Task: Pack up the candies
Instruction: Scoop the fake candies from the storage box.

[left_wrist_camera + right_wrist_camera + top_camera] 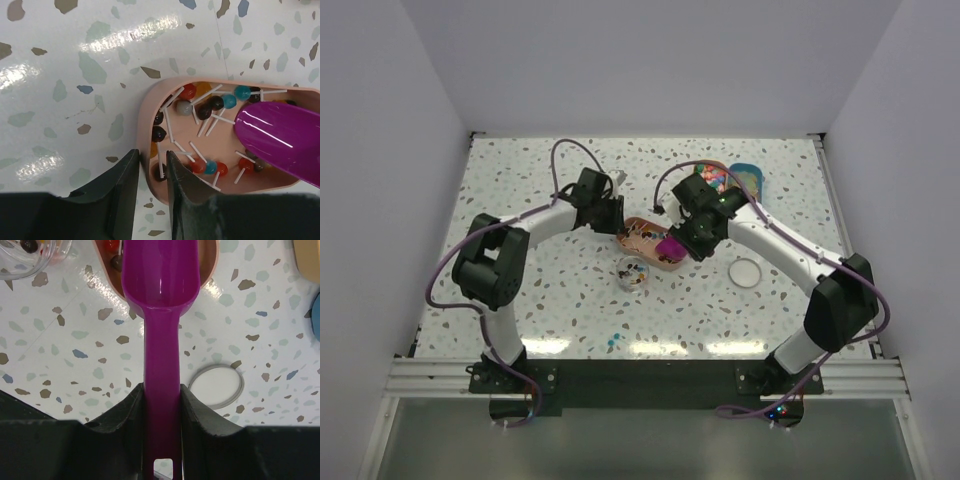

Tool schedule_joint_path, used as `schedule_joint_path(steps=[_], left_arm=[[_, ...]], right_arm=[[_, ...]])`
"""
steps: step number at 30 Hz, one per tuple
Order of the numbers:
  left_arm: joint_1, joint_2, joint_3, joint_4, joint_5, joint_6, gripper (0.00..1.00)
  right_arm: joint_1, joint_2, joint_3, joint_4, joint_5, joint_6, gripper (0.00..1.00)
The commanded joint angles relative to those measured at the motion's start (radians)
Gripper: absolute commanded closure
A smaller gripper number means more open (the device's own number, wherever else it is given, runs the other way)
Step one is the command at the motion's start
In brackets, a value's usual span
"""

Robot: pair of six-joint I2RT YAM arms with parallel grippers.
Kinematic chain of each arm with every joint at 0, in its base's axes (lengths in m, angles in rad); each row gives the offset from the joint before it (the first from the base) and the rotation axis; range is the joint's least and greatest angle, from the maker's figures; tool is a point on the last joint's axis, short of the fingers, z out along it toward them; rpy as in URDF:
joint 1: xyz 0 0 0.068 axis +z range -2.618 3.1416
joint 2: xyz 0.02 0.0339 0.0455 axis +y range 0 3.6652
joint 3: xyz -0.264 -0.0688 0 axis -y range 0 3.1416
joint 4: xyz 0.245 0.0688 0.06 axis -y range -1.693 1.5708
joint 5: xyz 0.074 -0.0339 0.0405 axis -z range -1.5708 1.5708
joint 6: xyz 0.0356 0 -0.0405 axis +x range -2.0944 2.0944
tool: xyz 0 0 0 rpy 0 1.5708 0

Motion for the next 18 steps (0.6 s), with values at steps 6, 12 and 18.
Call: schedule_joint_path(steps=[6, 12, 18], left_arm=[[-0.035, 0.017, 0.028, -0.012, -0.030, 0.049, 0.76], [-0.043, 0.020, 0.034, -0.013, -0.030, 0.065, 0.86], [-0.045, 0.013, 0.034, -0.020, -0.056, 0.067, 0.89]], right_arm=[[0.011, 0.068, 0.087, -0.028, 0.021, -0.012, 1.00], [0.025, 0.126, 0.121, -0.013, 0.024, -0.023, 1.00], [0.034, 0.140, 0.155, -0.011, 0.021, -0.025, 1.00]])
